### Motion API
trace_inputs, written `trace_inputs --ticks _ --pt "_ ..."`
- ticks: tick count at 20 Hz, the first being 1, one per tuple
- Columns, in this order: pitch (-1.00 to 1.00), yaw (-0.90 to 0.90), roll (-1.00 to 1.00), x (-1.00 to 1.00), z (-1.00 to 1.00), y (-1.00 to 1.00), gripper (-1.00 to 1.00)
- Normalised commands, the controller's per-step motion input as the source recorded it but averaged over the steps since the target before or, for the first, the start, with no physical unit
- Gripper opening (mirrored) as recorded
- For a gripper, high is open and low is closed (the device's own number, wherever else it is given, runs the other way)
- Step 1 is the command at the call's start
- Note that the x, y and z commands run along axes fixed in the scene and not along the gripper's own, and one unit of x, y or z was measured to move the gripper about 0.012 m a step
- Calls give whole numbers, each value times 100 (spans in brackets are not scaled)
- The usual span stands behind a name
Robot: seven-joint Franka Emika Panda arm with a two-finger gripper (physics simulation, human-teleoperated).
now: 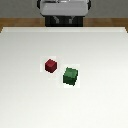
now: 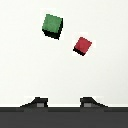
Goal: Place the red cube on top of the green cube.
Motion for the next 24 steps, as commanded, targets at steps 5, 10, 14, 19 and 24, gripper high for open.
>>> trace_inputs --ticks 5,10,14,19,24 --pt "0 0 0 0 0 0 100" --pt "0 0 0 0 0 -60 100" --pt "0 0 0 0 0 -50 100" --pt "0 -30 0 0 0 0 100" --pt "0 -78 0 0 0 0 100"
